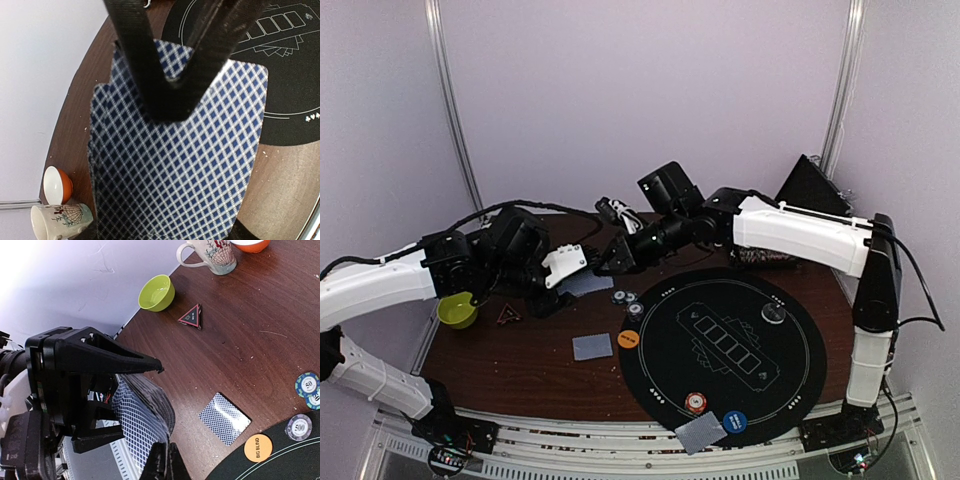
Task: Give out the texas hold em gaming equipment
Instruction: Pick up the poker card from the face-down deck piles.
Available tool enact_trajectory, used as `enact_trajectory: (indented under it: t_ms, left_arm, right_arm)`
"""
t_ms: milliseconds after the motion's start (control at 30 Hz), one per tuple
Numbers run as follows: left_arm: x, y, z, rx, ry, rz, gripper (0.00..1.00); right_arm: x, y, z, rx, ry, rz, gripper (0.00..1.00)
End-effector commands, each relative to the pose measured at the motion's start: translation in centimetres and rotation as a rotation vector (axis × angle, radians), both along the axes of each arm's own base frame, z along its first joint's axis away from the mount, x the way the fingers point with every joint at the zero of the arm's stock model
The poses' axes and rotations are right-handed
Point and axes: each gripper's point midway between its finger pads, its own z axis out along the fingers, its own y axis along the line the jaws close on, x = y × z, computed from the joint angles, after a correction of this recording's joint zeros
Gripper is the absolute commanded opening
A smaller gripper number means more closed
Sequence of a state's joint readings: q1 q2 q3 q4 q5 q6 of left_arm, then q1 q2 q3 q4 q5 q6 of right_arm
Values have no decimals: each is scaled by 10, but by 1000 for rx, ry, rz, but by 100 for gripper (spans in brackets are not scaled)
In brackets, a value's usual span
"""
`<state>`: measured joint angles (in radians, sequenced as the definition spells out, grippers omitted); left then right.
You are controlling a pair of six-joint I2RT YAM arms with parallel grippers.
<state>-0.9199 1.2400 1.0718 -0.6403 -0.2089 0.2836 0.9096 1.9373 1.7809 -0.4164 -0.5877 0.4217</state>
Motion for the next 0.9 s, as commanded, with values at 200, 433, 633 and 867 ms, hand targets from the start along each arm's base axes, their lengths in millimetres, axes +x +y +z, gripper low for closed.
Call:
enact_trajectory:
  t_ms: [200, 433, 633, 867]
  left_arm:
    - [6, -5, 21, -53, -53, 4, 60]
    - [9, -9, 23, -60, -55, 2, 60]
    - [9, -6, 26, -67, -75, 10, 60]
    - [9, -6, 27, -72, -79, 10, 61]
  right_arm:
    - [-1, -35, 31, -69, -58, -16, 0]
    - [-11, -5, 17, 7, 15, 46, 0]
    - [-22, 9, 12, 29, 52, 93, 0]
    - [-30, 21, 1, 13, 63, 121, 0]
